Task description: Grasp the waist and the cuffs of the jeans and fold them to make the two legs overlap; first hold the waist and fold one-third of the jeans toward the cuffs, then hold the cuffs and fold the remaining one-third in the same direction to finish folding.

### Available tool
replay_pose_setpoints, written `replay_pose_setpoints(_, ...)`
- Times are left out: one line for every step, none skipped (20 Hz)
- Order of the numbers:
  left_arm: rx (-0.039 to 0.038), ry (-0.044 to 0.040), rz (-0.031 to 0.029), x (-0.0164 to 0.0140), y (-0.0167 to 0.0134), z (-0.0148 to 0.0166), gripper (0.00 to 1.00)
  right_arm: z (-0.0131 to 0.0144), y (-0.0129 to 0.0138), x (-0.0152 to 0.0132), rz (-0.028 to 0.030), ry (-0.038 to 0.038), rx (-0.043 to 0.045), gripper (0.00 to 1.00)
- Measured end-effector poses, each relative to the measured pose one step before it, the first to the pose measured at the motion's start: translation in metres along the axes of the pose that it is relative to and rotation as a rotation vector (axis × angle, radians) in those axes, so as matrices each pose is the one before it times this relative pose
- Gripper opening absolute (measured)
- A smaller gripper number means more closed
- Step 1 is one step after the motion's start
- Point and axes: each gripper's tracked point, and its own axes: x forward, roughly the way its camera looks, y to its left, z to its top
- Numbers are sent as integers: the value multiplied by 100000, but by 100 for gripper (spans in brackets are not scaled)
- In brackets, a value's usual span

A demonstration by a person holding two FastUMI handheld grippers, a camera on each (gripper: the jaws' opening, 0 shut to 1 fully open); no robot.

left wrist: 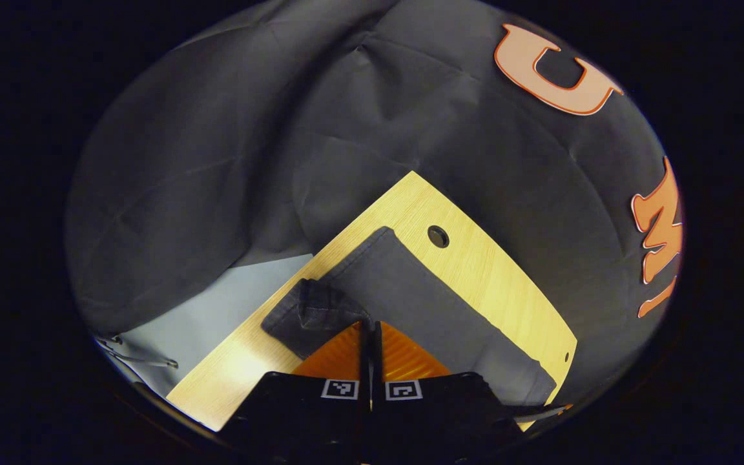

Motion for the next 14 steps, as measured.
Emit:
replay_pose_setpoints(2056,843,-743,661,-520,442,1,198,485,187,287,-532,837,1)
replay_pose_setpoints(1105,-780,-313,830,-455,772,0,-8,530,90,576,260,536,1)
replay_pose_setpoints(766,943,328,668,-272,316,0,96,385,204,58,106,357,1)
replay_pose_setpoints(-372,-472,-91,714,-126,706,1,233,286,420,-91,424,-784,1)
replay_pose_setpoints(147,-182,-52,608,-366,639,1,228,131,757,-529,692,-851,1)
replay_pose_setpoints(1265,-1467,504,721,-458,706,1,319,185,885,-44,821,7,0)
replay_pose_setpoints(1675,-1765,1365,652,-494,579,1,301,376,960,120,1257,1553,0)
replay_pose_setpoints(1238,-1154,714,688,-560,673,0,280,511,960,305,1391,1058,1)
replay_pose_setpoints(1507,-486,1114,541,-511,439,1,270,112,936,170,999,210,1)
replay_pose_setpoints(1450,55,2121,600,-288,353,1,245,184,1018,91,1007,-808,0)
replay_pose_setpoints(2021,112,2047,734,-368,50,1,248,293,899,-10,427,-1132,0)
replay_pose_setpoints(2306,-504,2236,-150,-166,-31,0,224,340,1257,171,494,-547,1)
replay_pose_setpoints(1339,-942,1502,-162,-293,267,2,91,661,569,514,844,1809,1)
replay_pose_setpoints(1631,-657,471,196,-251,245,1,272,354,830,391,703,2630,2)
